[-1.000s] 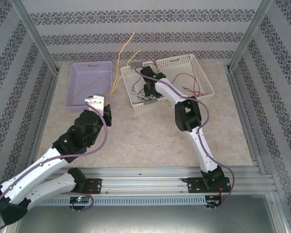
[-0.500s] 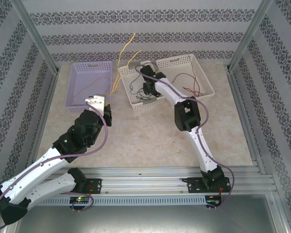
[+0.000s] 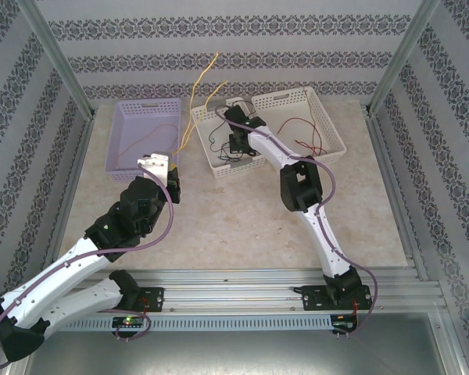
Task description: Untangle the cables
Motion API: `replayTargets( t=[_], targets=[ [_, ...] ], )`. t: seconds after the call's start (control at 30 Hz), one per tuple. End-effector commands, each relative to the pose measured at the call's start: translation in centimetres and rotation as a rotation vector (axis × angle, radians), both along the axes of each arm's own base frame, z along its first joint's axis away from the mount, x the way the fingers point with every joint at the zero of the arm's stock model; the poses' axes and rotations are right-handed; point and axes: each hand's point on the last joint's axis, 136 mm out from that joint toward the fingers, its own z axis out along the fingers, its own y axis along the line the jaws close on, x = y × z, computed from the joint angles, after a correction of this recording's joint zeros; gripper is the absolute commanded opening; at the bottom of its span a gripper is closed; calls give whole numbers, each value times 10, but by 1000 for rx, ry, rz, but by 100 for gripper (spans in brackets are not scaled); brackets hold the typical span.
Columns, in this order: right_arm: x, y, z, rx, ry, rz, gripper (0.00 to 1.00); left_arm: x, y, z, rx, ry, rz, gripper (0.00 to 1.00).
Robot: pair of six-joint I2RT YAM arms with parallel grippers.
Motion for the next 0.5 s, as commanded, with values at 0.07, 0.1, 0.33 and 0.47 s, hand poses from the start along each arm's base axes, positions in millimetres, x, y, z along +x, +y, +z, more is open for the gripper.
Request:
replayTargets(
  t=[0.07, 0.1, 0.33, 0.47],
  targets=[
    [3, 21, 72, -6, -150, 64, 0, 2, 2, 13, -19, -36, 3, 0],
    [2, 24, 83, -2, -172, 72, 0, 2, 3, 14, -21, -39, 6, 0],
    [-9, 43, 127, 29, -240, 126, 0, 1, 4, 16, -24, -44, 9, 0],
    [-18, 53, 146, 47, -269, 150, 0, 1, 5, 16, -25, -45, 9, 0]
  ],
)
